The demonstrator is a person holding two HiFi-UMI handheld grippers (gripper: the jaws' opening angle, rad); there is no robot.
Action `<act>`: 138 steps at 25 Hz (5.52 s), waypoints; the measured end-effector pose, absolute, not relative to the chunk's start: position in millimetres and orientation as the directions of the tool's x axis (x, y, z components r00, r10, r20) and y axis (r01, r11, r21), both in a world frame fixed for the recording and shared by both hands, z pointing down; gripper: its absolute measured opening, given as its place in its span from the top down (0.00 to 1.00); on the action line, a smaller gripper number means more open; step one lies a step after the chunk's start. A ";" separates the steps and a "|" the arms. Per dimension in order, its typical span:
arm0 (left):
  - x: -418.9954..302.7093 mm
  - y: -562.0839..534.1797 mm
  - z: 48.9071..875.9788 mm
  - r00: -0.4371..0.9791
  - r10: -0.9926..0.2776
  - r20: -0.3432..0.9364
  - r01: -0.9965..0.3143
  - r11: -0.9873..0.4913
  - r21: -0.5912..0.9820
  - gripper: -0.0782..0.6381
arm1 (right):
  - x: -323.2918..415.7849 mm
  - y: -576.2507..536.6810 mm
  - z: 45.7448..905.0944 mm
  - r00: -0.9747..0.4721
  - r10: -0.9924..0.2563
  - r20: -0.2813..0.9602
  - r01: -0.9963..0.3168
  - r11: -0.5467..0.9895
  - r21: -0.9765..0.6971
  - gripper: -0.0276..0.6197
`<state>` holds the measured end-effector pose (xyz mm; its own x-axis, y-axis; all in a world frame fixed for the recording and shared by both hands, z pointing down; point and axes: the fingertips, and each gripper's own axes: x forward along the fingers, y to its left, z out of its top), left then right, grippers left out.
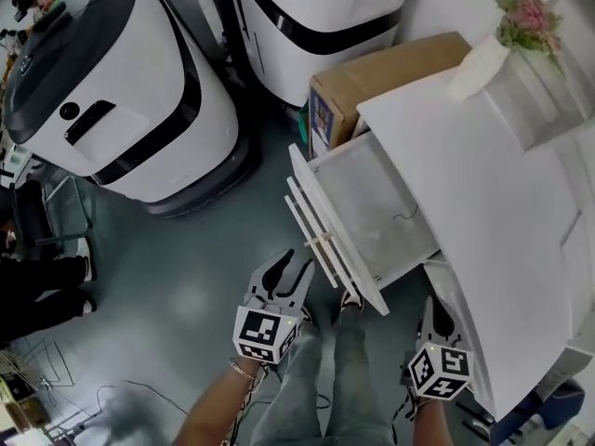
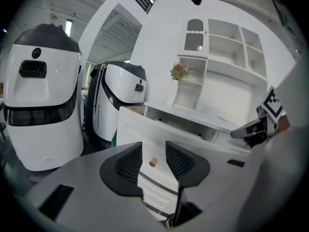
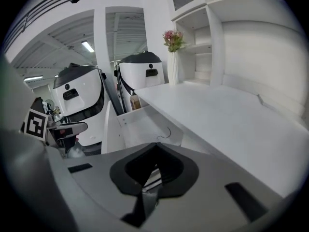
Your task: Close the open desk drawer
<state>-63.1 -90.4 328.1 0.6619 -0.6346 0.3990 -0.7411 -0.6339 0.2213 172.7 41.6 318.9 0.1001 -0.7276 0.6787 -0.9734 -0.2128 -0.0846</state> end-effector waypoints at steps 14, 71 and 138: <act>-29.1 -85.6 374.2 0.806 -0.478 0.350 -0.557 -0.812 0.174 0.67 | 173.6 70.4 369.8 0.113 -0.681 0.723 -0.965 -0.248 -0.083 0.95; 125.5 -143.1 383.0 0.896 -0.279 0.346 -0.330 -0.939 0.097 0.66 | 219.9 113.5 415.9 0.125 -0.638 0.760 -0.922 -0.357 -0.149 0.95; -5.4 -93.1 584.3 0.852 -0.212 0.478 -0.312 -0.940 0.139 0.66 | 137.1 37.3 550.1 0.030 -0.472 0.881 -0.987 -0.151 -0.047 0.95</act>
